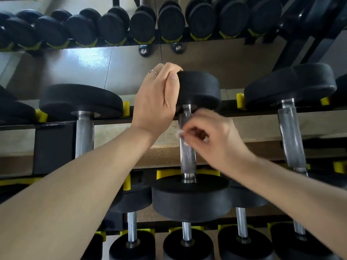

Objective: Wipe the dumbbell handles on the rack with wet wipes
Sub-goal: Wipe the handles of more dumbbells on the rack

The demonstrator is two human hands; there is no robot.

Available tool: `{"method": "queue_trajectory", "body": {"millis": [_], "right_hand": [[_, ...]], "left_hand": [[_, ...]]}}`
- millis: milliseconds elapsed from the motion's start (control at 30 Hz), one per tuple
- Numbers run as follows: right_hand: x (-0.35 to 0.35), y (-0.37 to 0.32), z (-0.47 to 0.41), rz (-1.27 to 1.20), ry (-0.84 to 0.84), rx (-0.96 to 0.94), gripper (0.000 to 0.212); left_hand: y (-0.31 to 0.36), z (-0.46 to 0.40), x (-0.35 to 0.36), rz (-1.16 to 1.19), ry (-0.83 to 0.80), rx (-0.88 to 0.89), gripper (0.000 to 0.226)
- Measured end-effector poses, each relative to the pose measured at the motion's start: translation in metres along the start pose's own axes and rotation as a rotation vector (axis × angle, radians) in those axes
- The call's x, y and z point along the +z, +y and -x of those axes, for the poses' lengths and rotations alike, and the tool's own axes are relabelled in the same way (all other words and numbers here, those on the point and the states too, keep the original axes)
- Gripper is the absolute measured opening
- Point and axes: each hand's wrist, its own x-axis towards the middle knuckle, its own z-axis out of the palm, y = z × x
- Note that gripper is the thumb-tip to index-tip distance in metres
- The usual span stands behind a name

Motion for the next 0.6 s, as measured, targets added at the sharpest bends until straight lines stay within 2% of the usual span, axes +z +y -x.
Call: {"method": "queue_trajectory", "body": {"millis": [133,300,467,500,600], "right_hand": [[-0.004,-0.003,0.018,-0.089,-0.143,-0.021,0.009],[0.003,0.003,-0.008,-0.075,0.124,0.106,0.006],[-0.003,-0.008,0.027,-0.232,-0.105,0.223,0.008],[-0.005,-0.007,0.020,-0.252,-0.095,0.271,0.008],[-0.001,-0.007,-0.003,-0.375,0.110,0.465,0.006]], "left_hand": [[0.001,0.000,0.001,-0.012,0.004,-0.006,0.041],[0.000,0.000,0.001,-0.012,0.003,-0.024,0.037],[0.003,0.000,0.001,-0.004,0.004,-0.043,0.041],[0.002,0.000,0.001,-0.007,0.005,-0.040,0.041],[0.002,0.001,0.000,0.000,0.001,-0.041,0.040]]}}
